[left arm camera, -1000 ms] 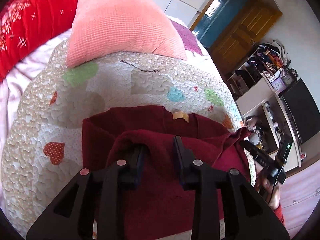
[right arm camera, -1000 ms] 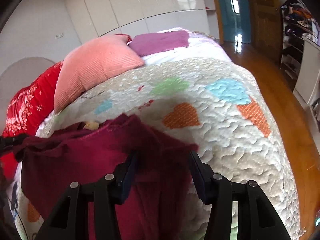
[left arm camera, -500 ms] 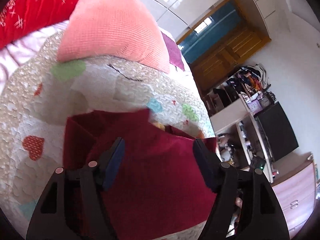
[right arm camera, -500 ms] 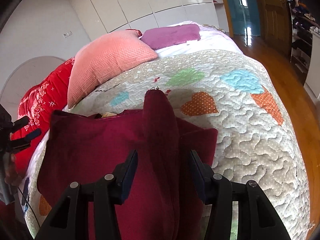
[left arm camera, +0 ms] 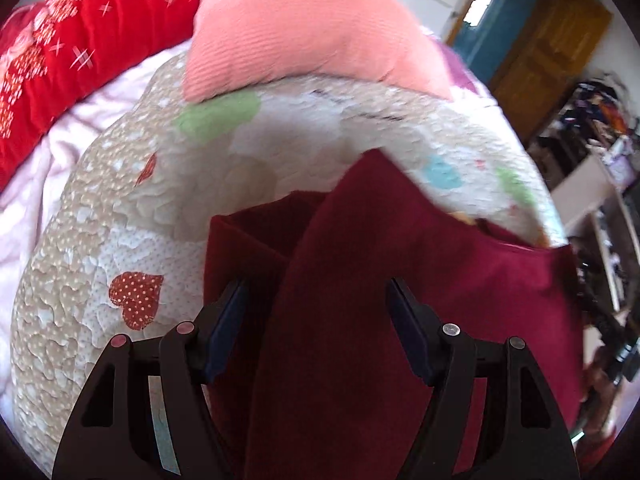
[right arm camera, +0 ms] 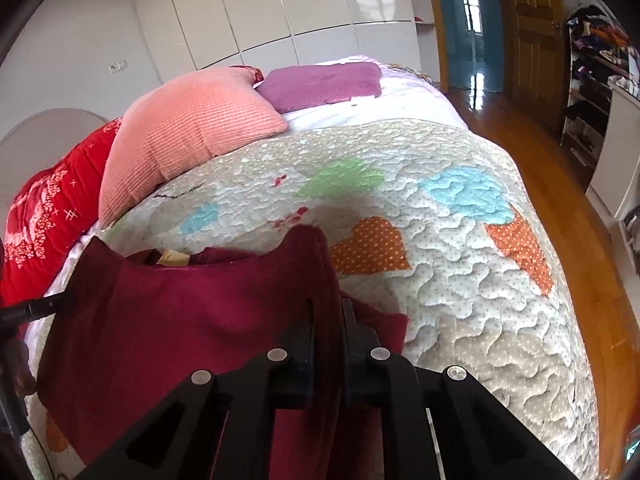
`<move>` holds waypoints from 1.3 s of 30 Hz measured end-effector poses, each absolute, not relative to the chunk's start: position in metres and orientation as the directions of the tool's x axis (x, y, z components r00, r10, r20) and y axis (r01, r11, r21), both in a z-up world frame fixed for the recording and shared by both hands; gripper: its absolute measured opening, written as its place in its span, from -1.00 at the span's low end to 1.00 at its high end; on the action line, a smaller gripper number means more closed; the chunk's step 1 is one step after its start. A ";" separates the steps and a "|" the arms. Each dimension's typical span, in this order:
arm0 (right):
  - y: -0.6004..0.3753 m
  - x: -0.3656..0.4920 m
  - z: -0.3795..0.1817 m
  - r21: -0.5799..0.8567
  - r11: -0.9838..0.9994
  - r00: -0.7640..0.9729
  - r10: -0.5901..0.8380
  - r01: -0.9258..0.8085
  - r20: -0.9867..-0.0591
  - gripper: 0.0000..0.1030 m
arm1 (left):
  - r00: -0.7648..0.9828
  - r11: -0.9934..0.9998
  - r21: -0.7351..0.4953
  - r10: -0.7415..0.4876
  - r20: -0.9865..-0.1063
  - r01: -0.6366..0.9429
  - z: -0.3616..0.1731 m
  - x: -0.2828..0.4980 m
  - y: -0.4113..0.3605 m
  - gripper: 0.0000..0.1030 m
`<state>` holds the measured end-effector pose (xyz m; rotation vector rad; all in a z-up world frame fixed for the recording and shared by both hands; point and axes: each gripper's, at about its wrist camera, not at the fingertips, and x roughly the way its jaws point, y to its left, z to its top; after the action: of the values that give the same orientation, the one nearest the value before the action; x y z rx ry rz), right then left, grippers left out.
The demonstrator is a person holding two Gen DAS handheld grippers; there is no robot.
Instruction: Fold small clothes
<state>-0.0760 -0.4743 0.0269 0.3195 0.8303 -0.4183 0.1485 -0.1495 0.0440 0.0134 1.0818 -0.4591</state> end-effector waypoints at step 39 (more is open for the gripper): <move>-0.439 -0.175 0.008 0.387 0.820 0.646 0.027 0.422 -0.763 0.40 | 0.350 0.869 -0.348 -0.466 -0.813 0.351 0.022 0.091 -0.071 0.38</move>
<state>-0.1752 -0.4391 0.0080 0.5816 0.8486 -0.2400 0.0910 -0.0712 0.0224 -0.1199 1.0922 -0.5310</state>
